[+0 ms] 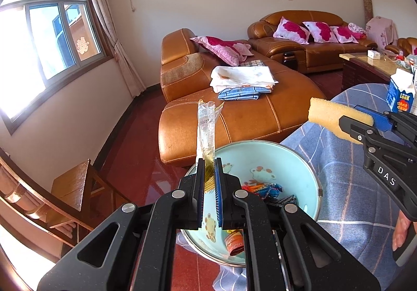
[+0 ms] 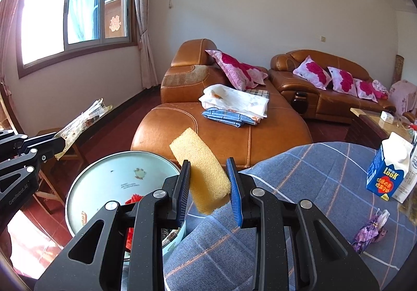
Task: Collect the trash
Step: 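Open the left tool to drop the wrapper while the right tool releases the sponge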
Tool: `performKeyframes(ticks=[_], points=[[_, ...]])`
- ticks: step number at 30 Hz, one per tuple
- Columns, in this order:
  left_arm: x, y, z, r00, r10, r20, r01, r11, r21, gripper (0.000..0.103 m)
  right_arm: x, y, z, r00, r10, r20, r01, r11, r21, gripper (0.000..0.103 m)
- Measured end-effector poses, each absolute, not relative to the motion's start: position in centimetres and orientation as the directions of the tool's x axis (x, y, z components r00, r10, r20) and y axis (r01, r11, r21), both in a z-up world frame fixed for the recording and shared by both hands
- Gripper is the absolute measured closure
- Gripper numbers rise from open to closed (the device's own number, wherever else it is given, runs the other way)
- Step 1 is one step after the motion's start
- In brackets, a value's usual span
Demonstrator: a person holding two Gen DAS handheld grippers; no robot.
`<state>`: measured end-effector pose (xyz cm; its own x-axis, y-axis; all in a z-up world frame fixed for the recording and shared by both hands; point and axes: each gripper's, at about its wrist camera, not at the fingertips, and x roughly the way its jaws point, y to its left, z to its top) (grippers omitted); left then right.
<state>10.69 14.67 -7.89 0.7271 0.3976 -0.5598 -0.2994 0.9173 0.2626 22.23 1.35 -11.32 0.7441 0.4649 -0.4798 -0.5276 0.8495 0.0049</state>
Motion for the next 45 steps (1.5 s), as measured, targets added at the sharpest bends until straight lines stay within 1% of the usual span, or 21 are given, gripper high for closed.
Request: performKeyframes(ticks=[7,32,33,35,36,37,38,39,42,44,45], points=[[11.0,15.2,-8.3,0.699,0.432,-0.571,-0.315,0.902,0.296,0.096,22.0,2.5,-11.7,0.735,0.474,-0.485,-0.552,0.834,-0.022,0.075],[11.1,15.5,-8.9,0.692,0.399,-0.601,-0.296,0.917,0.269,0.094,21.6,4.0,-12.6,0.705,0.507,-0.496,-0.612,0.788,-0.065,0.074],[11.2,15.5,-8.9,0.692,0.397,-0.603,-0.294,0.918,0.267,0.092,21.6,4.0,-12.6,0.703,0.509,-0.497,-0.616,0.785,-0.066,0.074],[11.2,15.6,-8.9,0.689,0.395,-0.608,-0.297,0.919,0.26,0.081,21.6,4.3,-12.8,0.683,0.524,-0.508,-0.635,0.771,-0.058,0.073],[11.2,15.7,-8.9,0.688,0.394,-0.609,-0.3,0.919,0.254,0.071,21.7,4.4,-12.8,0.681,0.523,-0.513,-0.637,0.769,-0.062,0.071],[11.2,15.7,-8.9,0.69,0.392,-0.608,-0.301,0.92,0.252,0.068,21.6,4.4,-12.8,0.682,0.524,-0.51,-0.637,0.768,-0.063,0.066],[11.3,15.7,-9.0,0.69,0.391,-0.609,-0.299,0.92,0.253,0.068,21.6,4.3,-12.8,0.682,0.527,-0.506,-0.638,0.768,-0.06,0.061],[11.3,15.7,-9.1,0.689,0.389,-0.611,-0.297,0.921,0.251,0.068,21.6,4.3,-12.8,0.683,0.53,-0.503,-0.638,0.768,-0.056,0.054],[11.2,15.6,-9.1,0.69,0.387,-0.612,-0.297,0.922,0.249,0.065,21.7,4.0,-12.8,0.682,0.532,-0.502,-0.634,0.772,-0.045,0.053],[11.3,15.6,-9.1,0.689,0.388,-0.612,-0.299,0.921,0.248,0.061,21.7,4.0,-12.7,0.684,0.531,-0.5,-0.632,0.774,-0.041,0.052],[11.3,15.6,-9.1,0.69,0.388,-0.612,-0.299,0.922,0.247,0.059,21.6,3.9,-12.7,0.686,0.531,-0.497,-0.63,0.775,-0.041,0.049]])
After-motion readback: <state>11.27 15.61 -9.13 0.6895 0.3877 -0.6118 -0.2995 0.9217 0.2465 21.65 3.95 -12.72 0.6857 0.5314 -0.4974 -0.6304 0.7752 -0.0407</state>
